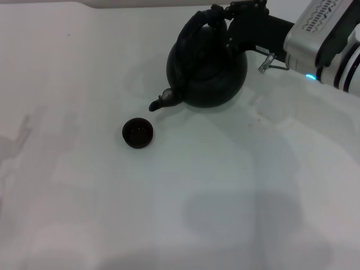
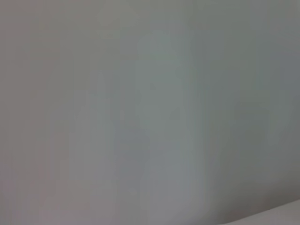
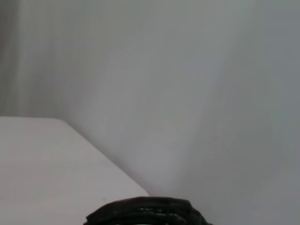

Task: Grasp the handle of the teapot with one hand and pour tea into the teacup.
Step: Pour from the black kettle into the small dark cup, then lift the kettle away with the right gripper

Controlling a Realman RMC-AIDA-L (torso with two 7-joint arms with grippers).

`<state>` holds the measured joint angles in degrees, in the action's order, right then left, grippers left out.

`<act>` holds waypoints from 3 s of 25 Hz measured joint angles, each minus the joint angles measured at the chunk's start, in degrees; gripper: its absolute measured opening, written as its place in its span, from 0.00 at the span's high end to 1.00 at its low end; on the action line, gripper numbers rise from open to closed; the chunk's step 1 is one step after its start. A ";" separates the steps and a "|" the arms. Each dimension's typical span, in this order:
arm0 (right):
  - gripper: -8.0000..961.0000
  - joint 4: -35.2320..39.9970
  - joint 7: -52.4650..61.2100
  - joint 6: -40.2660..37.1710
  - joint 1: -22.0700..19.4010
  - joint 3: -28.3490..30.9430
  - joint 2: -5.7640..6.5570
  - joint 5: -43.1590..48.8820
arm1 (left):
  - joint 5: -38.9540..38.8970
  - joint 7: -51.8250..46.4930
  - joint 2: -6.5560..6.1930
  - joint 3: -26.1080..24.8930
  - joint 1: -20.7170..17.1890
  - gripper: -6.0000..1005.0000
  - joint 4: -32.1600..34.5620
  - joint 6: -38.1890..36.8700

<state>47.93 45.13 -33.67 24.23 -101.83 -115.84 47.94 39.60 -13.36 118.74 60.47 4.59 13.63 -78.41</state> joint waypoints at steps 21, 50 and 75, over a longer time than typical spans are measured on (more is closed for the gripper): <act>0.86 6.04 -2.53 8.01 -0.47 -8.10 0.00 0.13 | -0.15 0.00 0.00 -0.35 0.78 0.21 -0.15 0.01; 0.87 11.27 -6.02 14.61 -3.30 -9.66 0.27 0.56 | -0.22 0.00 -0.16 -0.36 2.11 0.21 0.00 0.60; 0.87 14.42 -10.41 15.99 -4.70 -12.57 0.38 0.57 | -0.32 0.79 -0.18 -0.44 2.92 0.21 -0.36 0.72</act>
<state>62.35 34.71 -17.67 19.52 -114.40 -115.46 48.52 39.28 -12.56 118.56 60.03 7.50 13.27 -77.69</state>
